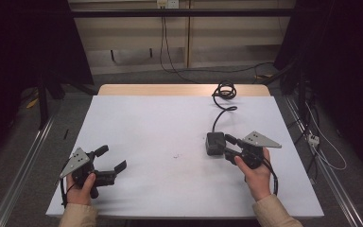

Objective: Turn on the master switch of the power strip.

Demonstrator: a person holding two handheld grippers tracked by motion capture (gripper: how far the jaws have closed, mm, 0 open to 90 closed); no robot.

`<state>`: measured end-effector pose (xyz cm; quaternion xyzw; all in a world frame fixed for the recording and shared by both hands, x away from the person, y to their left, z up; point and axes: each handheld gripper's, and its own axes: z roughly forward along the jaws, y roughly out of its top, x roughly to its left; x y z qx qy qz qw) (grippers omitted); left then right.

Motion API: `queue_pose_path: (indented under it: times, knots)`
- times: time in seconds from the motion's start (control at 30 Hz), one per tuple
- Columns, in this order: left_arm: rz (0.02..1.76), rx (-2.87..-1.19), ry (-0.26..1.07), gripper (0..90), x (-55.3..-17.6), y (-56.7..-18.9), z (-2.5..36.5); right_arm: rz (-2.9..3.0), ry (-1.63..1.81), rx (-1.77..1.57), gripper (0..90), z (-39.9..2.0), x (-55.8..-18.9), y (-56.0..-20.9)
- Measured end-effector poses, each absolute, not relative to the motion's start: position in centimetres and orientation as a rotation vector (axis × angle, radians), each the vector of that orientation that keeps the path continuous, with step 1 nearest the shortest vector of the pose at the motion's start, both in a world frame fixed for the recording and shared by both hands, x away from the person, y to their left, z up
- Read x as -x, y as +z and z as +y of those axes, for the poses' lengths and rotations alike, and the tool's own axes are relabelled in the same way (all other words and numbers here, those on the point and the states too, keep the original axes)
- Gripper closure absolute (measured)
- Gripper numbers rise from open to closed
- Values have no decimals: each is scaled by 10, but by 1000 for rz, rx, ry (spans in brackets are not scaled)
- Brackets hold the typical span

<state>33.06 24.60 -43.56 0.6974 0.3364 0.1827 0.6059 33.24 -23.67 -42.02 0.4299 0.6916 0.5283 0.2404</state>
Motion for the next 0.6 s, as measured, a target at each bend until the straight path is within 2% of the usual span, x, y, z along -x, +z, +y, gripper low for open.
queue_pose_path:
  times: [0.6]
  knots:
    - [777,-1613,421,30,-331,-436,246,1925,1425,-1146,738,-231,-342,-420]
